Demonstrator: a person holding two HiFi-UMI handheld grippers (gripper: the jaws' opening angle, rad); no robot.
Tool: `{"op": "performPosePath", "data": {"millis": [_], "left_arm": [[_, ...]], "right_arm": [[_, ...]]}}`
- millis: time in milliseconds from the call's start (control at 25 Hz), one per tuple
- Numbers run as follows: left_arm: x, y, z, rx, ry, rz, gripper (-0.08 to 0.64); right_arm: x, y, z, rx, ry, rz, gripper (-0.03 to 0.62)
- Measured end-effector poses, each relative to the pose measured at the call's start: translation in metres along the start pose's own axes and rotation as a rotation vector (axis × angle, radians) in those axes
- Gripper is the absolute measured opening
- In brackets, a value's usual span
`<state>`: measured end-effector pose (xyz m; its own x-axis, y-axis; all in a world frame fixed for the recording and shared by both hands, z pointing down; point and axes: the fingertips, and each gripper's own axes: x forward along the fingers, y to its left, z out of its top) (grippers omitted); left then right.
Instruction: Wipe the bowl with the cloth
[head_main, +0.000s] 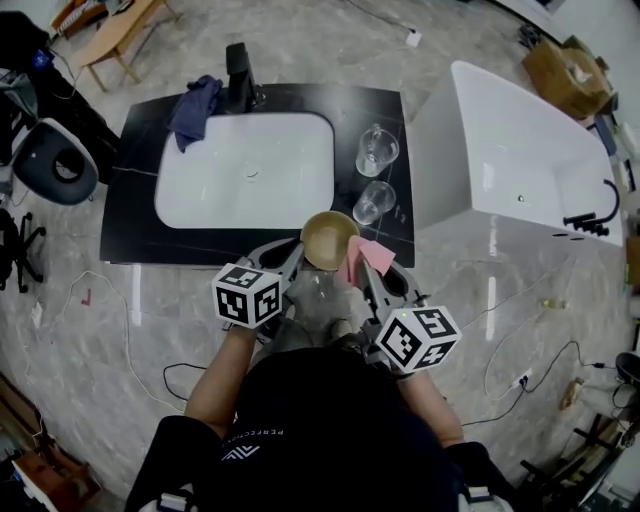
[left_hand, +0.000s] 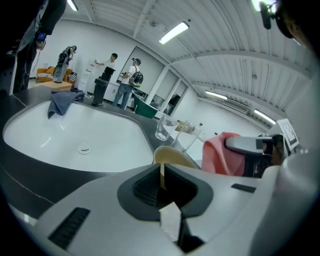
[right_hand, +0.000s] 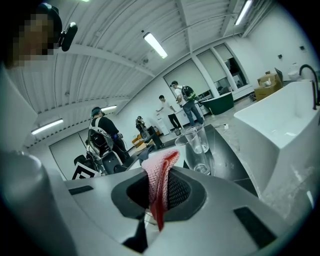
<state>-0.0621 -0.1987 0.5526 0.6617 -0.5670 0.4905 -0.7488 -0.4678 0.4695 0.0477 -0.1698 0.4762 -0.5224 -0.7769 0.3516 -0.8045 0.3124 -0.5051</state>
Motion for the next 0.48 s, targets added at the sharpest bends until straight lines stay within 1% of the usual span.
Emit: {"op": "performPosePath", "data": {"millis": [200,360,480], "left_arm": [[0.008,0.008,0.009,-0.007,0.012,-0.043,0.037],[0.014,0.005,0.013,-0.044,0.020,-0.110,0.098],[0.022,0.003,0.012,-0.054,0.046,-0.130,0.112]], "right_arm": [[0.006,-0.003,0.001,0.021,-0.008,-0.044,0.043],[0.010,-0.005,0.000,0.030,-0.008,-0.075,0.043],[0.012,-0.006,-0.002,0.037,-0.004,-0.094,0.043]]}}
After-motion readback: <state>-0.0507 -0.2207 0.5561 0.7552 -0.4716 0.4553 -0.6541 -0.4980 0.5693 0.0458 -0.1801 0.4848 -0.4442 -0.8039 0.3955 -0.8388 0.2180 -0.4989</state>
